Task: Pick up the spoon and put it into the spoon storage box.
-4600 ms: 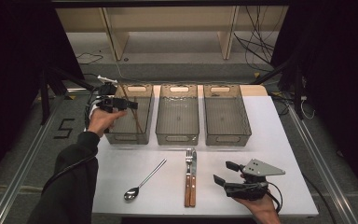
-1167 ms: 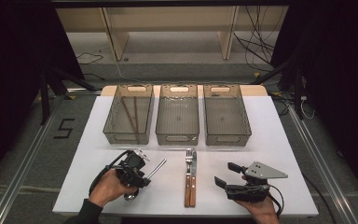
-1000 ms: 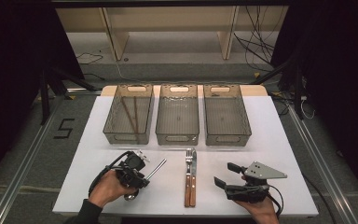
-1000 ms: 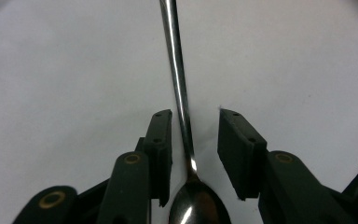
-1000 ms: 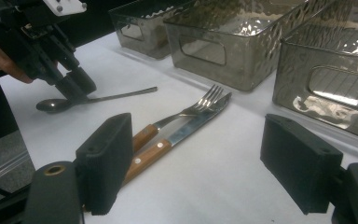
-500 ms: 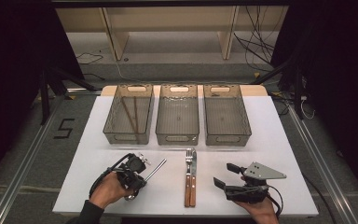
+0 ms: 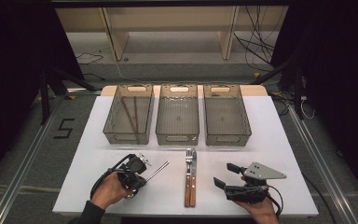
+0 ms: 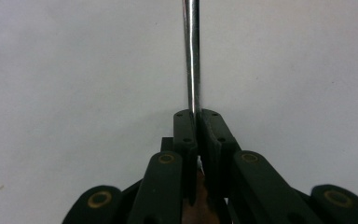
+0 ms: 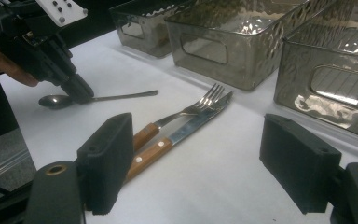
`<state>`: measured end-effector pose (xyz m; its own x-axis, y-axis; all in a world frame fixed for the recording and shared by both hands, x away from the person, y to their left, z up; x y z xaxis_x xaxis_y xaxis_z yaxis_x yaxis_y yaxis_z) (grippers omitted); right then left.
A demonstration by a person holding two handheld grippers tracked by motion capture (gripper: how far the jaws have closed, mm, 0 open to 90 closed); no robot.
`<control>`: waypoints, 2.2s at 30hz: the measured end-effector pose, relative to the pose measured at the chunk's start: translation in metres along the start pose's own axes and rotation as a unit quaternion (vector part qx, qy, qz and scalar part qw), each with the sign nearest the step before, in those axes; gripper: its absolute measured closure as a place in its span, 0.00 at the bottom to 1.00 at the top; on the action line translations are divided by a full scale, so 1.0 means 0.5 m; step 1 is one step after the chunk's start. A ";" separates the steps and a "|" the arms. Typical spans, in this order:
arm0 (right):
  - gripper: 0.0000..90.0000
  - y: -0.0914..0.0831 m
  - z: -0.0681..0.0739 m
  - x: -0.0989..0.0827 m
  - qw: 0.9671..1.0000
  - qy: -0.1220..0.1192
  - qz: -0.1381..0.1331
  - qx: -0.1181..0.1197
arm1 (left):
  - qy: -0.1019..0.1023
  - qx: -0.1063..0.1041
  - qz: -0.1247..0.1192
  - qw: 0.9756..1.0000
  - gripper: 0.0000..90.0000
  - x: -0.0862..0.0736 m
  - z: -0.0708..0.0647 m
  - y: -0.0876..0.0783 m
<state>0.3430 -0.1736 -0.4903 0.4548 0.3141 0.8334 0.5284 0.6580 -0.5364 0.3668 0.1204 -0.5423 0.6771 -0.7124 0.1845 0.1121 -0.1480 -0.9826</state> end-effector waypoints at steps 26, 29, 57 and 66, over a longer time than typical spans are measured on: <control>0.30 -0.001 -0.003 -0.001 1.000 0.001 -0.001 -0.001 | -0.010 -0.017 -0.014 1.000 0.95 0.003 0.006 -0.004; 0.30 -0.001 -0.002 -0.001 1.000 0.001 -0.001 -0.001 | -0.013 -0.028 -0.019 0.999 0.95 0.001 0.010 -0.008; 0.30 0.001 0.000 -0.002 1.000 0.001 0.002 0.002 | -0.011 -0.041 -0.060 0.997 0.99 0.006 0.022 -0.049; 0.30 0.002 0.000 -0.002 1.000 0.002 0.001 0.003 | -0.014 -0.071 -0.120 0.990 0.99 0.035 0.023 -0.094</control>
<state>0.3432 -0.1731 -0.4917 0.4588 0.3136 0.8313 0.5231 0.6609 -0.5380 0.3817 0.1230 -0.4933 0.6639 -0.6253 0.4102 0.1706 -0.4074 -0.8972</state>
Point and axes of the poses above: each handheld gripper's, and its own axes: y roughly forward along the jaws, x roughly out of its top, z roughly to its left, the point moved 8 cm from there along y, roughly forward along the jaws, and after that the axes turned 9 degrees about z, right-handed, at the moved point
